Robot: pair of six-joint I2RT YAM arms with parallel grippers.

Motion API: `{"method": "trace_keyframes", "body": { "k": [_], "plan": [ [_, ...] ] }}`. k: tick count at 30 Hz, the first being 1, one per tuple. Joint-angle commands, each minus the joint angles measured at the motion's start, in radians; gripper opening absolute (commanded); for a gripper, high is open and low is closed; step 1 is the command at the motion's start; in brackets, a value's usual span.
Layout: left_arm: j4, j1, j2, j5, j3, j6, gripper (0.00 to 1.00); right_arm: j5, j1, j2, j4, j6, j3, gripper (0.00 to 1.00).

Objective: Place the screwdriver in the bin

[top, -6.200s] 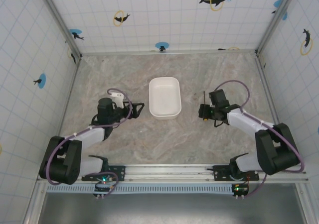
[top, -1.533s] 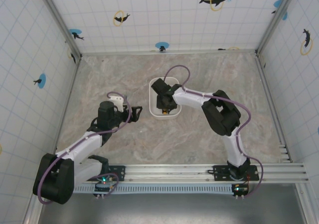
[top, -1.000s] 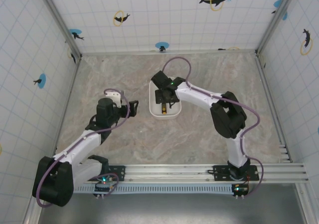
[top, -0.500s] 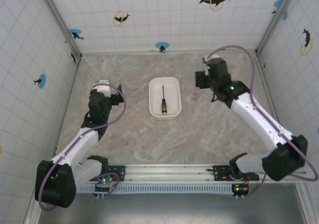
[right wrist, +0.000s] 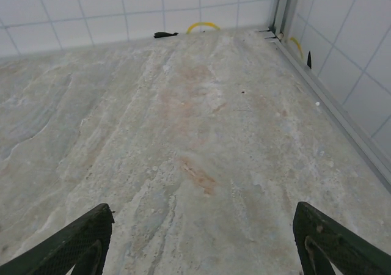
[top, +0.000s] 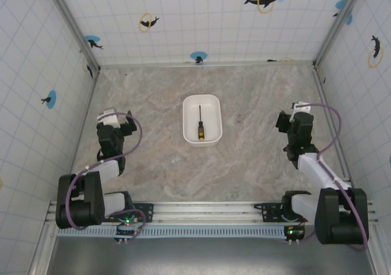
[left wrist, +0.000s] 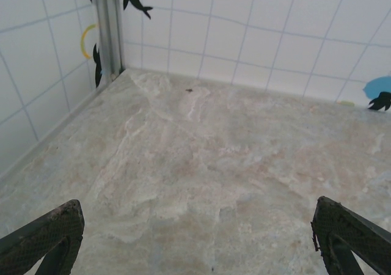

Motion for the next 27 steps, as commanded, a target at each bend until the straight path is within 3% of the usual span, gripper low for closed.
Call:
{"method": "trace_keyframes", "body": {
  "k": [1,6,14,17,20,21,23,25,27],
  "plan": [
    [0.116,0.005,0.035,0.024,-0.015,0.027,0.97,-0.020,-0.005,0.081,0.322,-0.023,-0.067,0.79],
    [0.199,0.005,0.086,0.017,-0.044,0.026,0.97,-0.022,0.007,0.236,0.551,-0.038,-0.113,0.79],
    [0.333,0.004,0.170,0.075,-0.063,0.057,0.97,0.022,0.018,0.355,0.681,-0.037,-0.127,0.79],
    [0.301,0.003,0.183,0.116,-0.045,0.078,0.97,0.019,0.012,0.357,0.649,-0.029,-0.108,0.79],
    [0.339,-0.014,0.249,0.160,-0.035,0.115,0.97,-0.010,-0.017,0.361,0.613,-0.001,-0.087,0.80],
    [0.422,-0.022,0.296,0.152,-0.030,0.117,0.97,-0.012,-0.017,0.360,0.610,-0.001,-0.087,0.80],
    [0.298,-0.038,0.260,0.132,-0.011,0.136,0.97,-0.010,-0.017,0.360,0.609,-0.001,-0.087,0.82],
    [0.357,-0.041,0.280,0.121,-0.017,0.133,0.97,-0.009,-0.017,0.360,0.606,-0.001,-0.086,0.86],
    [0.300,-0.042,0.263,0.115,-0.008,0.137,0.97,-0.009,-0.017,0.360,0.606,-0.001,-0.086,0.91]
  ]
}}
